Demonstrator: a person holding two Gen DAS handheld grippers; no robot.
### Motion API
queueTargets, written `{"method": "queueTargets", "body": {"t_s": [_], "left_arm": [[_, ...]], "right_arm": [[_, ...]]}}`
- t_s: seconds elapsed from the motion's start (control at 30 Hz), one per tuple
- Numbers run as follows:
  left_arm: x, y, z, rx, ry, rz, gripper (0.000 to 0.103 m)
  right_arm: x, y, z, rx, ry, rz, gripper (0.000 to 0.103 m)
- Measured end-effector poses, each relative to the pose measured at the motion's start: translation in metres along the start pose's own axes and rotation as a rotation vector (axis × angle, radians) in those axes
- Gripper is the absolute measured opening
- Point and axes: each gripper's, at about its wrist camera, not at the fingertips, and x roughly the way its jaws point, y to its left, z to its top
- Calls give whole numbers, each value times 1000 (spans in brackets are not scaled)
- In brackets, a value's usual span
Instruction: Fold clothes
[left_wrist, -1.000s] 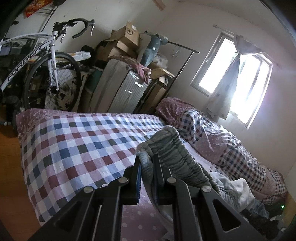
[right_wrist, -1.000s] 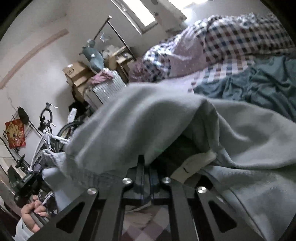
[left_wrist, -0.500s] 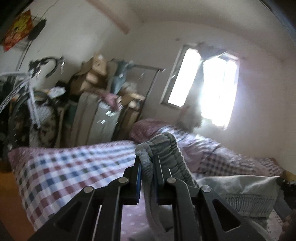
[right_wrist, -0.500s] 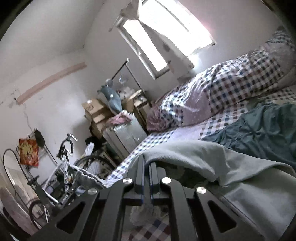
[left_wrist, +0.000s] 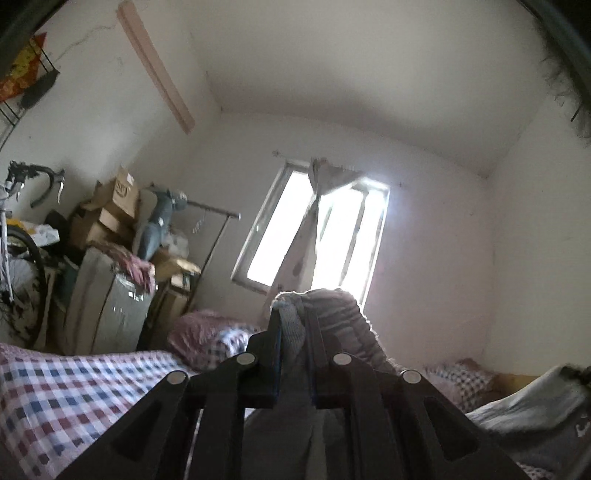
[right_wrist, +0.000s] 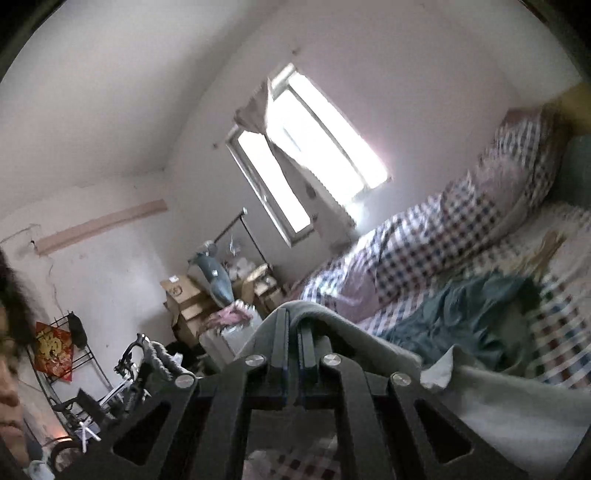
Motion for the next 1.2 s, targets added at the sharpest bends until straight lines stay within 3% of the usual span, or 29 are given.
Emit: {"method": "queueTargets", "body": {"t_s": [0.07, 0.13, 0.33, 0.4, 0.5, 0.6, 0.63, 0.67, 0.73, 0.87, 1.03, 1.2], "left_arm": [[22, 0, -17, -3, 96, 34, 10], [54, 11, -52, -32, 241, 82, 10], [113, 57, -128, -76, 509, 273, 10], [120, 66, -137, -90, 523, 309, 10], [123, 72, -145, -98, 533, 329, 10], [122, 70, -151, -95, 536, 339, 10], [122, 69, -151, -91, 535, 339, 10], [122, 68, -152, -88, 534, 339, 10], [124, 69, -151, -82, 531, 340, 10], [128, 72, -152, -69, 522, 340, 10], [127, 72, -152, -66, 515, 336, 10], [128, 71, -152, -57, 516, 334, 10]], "right_arm": [[2, 1, 7, -18, 20, -45, 2], [23, -8, 8, -35, 81, -104, 2], [146, -87, -42, -9, 471, -285, 3], [184, -113, -66, -10, 607, -337, 3], [208, -138, -89, -7, 733, -364, 5], [202, -133, -91, -63, 761, -353, 10], [196, -127, -89, -103, 753, -349, 21], [187, -119, -86, -162, 736, -351, 39], [170, -101, -84, -303, 694, -373, 54], [144, -56, -103, -729, 657, -415, 54], [138, -24, -160, -1211, 675, -352, 54], [143, -24, -226, -1643, 726, -274, 55]]}}
